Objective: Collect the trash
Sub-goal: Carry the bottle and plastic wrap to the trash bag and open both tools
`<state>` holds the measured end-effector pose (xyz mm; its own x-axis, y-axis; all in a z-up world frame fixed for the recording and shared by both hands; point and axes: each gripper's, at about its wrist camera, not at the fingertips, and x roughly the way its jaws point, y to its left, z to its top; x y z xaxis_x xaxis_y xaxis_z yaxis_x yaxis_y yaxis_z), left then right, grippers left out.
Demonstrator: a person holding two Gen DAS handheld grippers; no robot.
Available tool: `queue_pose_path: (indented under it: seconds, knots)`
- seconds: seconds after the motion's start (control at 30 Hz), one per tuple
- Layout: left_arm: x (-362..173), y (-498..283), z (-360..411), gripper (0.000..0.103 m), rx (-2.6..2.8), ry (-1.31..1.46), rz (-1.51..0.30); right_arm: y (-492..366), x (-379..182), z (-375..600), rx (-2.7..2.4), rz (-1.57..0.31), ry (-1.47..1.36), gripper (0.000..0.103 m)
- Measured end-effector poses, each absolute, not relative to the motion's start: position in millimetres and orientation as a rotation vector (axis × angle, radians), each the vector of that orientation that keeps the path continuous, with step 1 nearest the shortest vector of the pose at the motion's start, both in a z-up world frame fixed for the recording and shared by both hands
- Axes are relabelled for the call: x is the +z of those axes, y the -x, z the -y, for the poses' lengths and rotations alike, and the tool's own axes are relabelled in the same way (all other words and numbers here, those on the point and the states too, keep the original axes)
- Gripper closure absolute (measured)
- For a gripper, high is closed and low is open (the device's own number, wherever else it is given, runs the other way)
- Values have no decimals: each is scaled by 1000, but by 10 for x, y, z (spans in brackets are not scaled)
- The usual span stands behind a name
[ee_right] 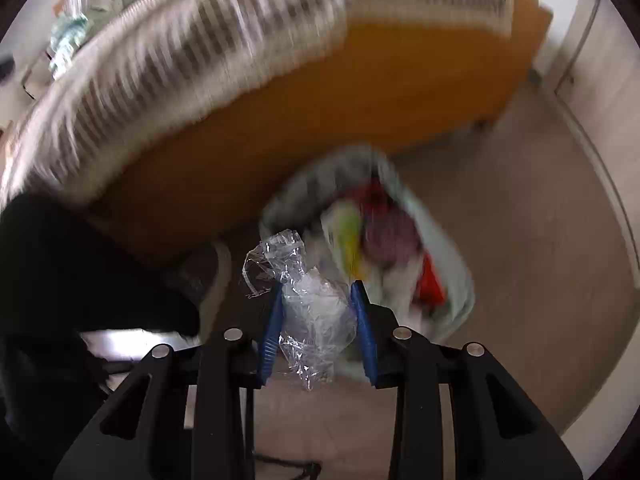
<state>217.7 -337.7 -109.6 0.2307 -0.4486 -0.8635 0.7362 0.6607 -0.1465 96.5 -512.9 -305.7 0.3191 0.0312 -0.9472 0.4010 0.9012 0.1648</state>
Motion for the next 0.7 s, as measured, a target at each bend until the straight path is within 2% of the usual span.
queue_pose_path:
  seconds: [0.17, 0.33, 0.47, 0.63, 0.7]
  knots:
    - [-1470, -1949, 3670, 103, -857, -440, -1137, -692, -3864, 5039, -250, -1338, -560, 69]
    - [-1889, -1821, 4002, 103, -903, -570, -1252, -605, -4400, 5273, -354, -1379, -660, 69]
    - [-2307, -1675, 4302, 103, -926, -698, -1322, -542, -4608, 5626, -471, -1368, -727, 69]
    - [-2847, -1522, 4696, 103, -999, -861, -1464, -449, -4614, 5833, -488, -1336, -765, 69]
    - [-2924, -1654, 4783, 103, -971, -815, -1453, -428, -4638, 5857, -454, -1358, -787, 68]
